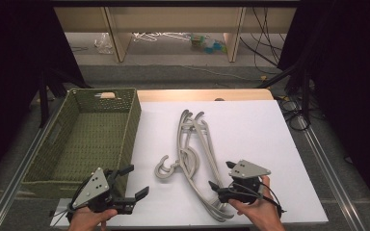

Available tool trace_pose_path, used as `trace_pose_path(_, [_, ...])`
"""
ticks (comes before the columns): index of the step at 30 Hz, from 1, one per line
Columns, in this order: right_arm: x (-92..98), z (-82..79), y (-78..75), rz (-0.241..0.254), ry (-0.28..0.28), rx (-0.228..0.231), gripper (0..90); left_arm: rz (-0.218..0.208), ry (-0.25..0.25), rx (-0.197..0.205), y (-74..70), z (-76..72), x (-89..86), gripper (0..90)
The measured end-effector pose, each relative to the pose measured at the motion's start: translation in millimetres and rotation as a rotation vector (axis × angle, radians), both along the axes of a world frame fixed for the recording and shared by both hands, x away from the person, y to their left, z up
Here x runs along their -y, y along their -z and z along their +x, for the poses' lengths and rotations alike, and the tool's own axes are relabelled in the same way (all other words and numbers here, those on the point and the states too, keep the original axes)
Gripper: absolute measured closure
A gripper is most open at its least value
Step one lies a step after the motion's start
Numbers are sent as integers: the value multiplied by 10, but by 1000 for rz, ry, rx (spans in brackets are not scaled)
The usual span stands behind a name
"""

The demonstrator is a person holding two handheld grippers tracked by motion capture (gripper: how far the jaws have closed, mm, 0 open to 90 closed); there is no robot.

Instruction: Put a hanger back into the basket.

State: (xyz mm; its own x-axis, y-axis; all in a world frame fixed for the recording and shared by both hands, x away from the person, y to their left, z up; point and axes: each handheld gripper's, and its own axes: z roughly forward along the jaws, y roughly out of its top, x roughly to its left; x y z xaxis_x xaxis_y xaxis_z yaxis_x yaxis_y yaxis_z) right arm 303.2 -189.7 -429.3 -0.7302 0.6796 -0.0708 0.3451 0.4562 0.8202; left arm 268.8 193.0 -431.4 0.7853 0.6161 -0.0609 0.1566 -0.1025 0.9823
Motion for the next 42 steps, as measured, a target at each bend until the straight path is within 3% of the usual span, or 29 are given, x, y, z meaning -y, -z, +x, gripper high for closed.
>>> trace_pose_path(5, [-282, 22, 100, -92, -106, -80, 160, -20, 9, -8, 13, 8, 9, 158])
trace_pose_path(7, [-368, 41, 147, -127, -133, -105, 166, -5, 2, -14, 5, 1, 3, 158])
trace_pose_path(14, [-602, 164, 267, -212, -177, -155, 280, -4, 10, -16, 12, 8, 8, 158])
trace_pose_path(15, [-675, 190, 290, -235, -168, -204, 321, -4, 11, -16, 12, 9, 8, 158])
trace_pose_path(21, [-766, 287, 343, -287, -202, -264, 397, 0, 20, -13, 11, 10, 5, 158])
trace_pose_path(22, [-783, 305, 354, -295, -211, -267, 414, -14, 8, -33, 17, -5, 14, 157])
trace_pose_path(29, [-896, 414, 366, -333, -204, -318, 547, 7, 22, -14, 13, 3, 15, 157])
trace_pose_path(42, [-919, 412, 313, -367, -158, -332, 613, -4, 18, -27, 11, -9, 24, 157])
